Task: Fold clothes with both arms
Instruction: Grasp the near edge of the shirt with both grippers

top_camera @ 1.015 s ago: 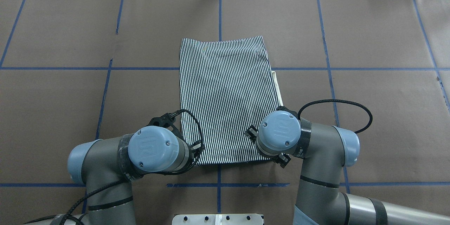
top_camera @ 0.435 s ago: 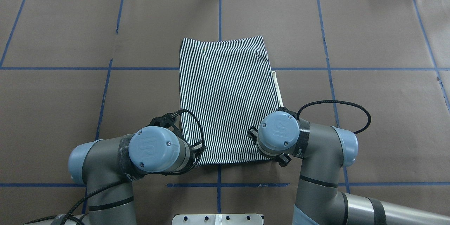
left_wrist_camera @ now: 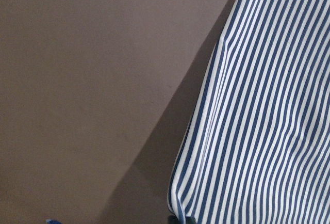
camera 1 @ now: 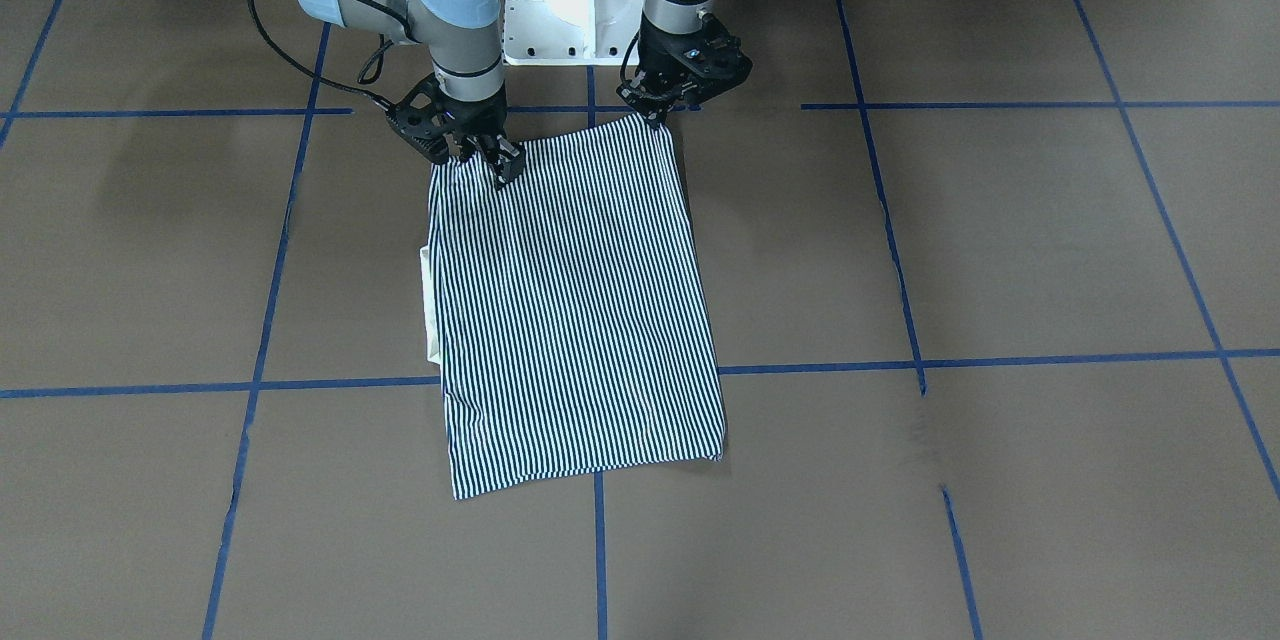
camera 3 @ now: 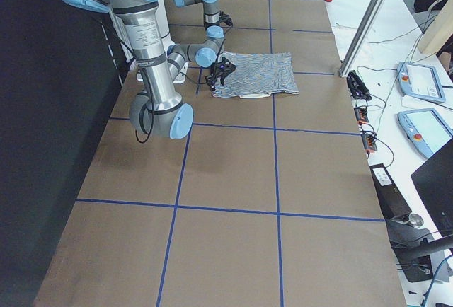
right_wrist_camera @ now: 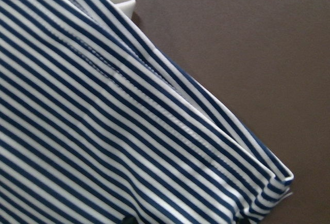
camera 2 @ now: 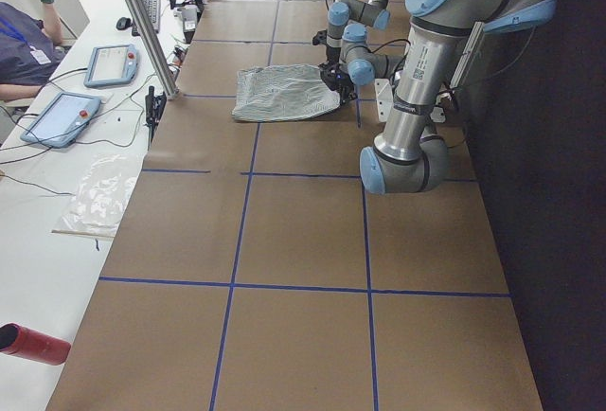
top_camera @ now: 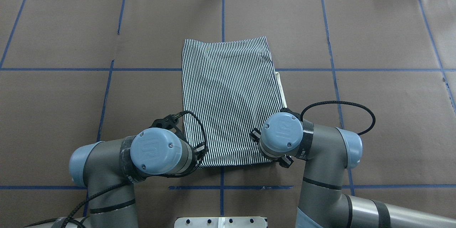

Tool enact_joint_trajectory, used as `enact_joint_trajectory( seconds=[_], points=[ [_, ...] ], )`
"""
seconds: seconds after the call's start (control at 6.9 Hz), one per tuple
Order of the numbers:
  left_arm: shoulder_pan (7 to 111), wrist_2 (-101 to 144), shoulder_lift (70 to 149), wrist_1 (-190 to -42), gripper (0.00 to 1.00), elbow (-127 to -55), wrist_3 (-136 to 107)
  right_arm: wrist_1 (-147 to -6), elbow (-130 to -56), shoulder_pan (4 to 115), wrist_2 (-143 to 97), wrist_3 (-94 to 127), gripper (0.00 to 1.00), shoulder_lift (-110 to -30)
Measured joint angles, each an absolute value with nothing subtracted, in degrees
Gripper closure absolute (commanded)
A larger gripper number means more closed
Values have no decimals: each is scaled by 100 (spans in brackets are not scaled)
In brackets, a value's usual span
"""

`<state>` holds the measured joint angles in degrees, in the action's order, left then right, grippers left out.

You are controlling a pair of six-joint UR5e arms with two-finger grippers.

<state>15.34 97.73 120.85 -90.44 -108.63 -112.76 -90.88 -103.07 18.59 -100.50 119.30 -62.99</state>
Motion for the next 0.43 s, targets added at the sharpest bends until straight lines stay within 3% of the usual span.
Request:
enact_joint_trajectory(
  seconds=[0.43],
  points=[
    [1538, 9774, 12085, -9044, 100, -10863, -11276, -9086, -10321, 1854, -10030, 11941, 100, -6212]
  ],
)
